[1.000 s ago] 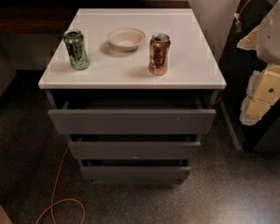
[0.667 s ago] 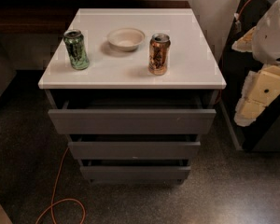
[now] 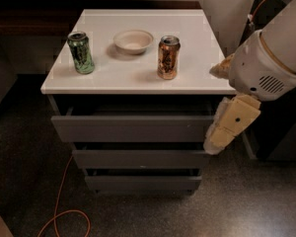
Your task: Place orange can into middle drawer
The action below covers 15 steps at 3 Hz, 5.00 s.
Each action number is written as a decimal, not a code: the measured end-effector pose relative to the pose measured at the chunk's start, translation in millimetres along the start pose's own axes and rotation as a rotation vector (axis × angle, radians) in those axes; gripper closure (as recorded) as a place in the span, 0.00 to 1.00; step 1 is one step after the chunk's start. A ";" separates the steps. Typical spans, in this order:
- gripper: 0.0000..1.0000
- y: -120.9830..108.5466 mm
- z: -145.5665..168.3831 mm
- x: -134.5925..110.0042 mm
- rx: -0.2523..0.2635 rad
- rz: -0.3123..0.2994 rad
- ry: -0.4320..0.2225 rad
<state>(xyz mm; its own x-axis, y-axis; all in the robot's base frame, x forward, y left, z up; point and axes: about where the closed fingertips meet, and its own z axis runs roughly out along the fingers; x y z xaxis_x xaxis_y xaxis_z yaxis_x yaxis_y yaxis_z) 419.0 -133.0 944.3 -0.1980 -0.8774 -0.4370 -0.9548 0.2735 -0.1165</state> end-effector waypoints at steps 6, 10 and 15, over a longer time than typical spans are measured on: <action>0.00 103.3 214.3 -39.0 -0.021 -0.110 -0.038; 0.00 80.2 294.1 -12.3 0.046 -0.194 -0.033; 0.00 -2.0 457.0 51.2 0.068 -0.210 -0.050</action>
Offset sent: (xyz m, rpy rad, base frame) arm -0.0616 0.1010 -0.0790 0.1547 0.0558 0.0819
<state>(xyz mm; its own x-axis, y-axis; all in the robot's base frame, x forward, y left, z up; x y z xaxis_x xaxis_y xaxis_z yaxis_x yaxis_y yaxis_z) 512.1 1.6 514.6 0.0158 -0.8979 -0.4400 -0.9564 0.1147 -0.2686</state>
